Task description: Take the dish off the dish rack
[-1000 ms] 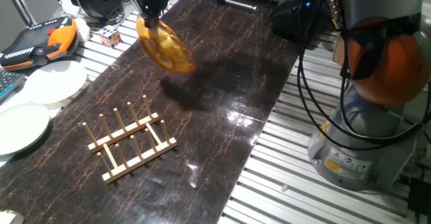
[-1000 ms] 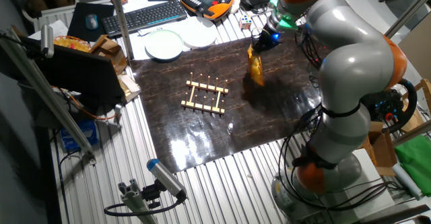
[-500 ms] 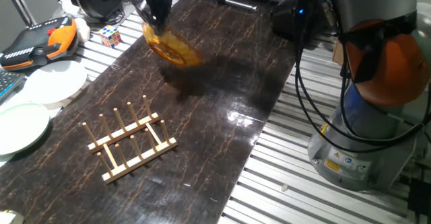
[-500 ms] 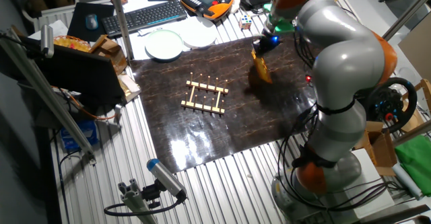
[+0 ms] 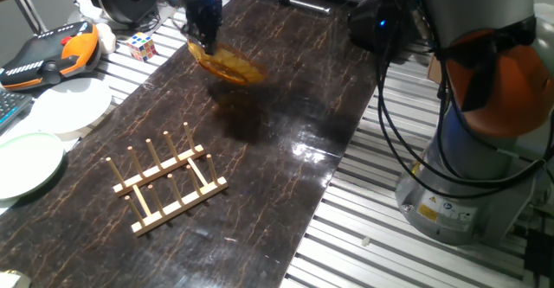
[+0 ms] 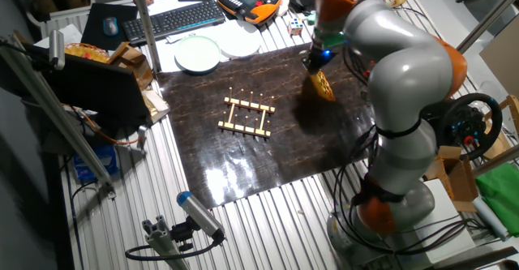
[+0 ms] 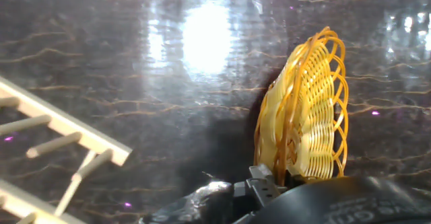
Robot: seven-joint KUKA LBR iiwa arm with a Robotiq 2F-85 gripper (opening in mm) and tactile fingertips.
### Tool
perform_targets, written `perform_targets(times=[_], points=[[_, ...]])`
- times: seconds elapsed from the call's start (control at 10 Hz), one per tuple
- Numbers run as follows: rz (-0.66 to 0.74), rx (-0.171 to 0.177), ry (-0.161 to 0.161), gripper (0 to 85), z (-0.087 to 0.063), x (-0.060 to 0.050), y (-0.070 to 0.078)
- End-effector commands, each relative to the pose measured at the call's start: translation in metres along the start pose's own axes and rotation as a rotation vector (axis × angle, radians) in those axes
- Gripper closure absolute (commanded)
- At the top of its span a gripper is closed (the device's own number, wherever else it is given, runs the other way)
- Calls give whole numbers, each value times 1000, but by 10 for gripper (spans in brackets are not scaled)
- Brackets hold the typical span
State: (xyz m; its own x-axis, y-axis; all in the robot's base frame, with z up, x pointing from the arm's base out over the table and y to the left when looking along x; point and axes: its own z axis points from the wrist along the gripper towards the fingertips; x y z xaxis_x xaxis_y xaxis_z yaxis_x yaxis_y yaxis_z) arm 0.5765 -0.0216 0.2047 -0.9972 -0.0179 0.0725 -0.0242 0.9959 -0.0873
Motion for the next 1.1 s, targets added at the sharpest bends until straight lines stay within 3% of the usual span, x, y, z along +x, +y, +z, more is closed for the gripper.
perform_targets(times=[0.0, 0.2, 0.3, 0.5, 0.7, 0.9, 1.0], points=[[10, 25, -2, 837, 2, -1, 4], [25, 46, -25, 670, 10, -3, 13], [32, 40, -27, 570, 14, -6, 15], [45, 23, -28, 497, 20, -12, 20], [62, 12, -18, 453, 16, -16, 26], [83, -34, 8, 450, 5, -21, 36], [89, -99, 19, 493, 1, -23, 40]])
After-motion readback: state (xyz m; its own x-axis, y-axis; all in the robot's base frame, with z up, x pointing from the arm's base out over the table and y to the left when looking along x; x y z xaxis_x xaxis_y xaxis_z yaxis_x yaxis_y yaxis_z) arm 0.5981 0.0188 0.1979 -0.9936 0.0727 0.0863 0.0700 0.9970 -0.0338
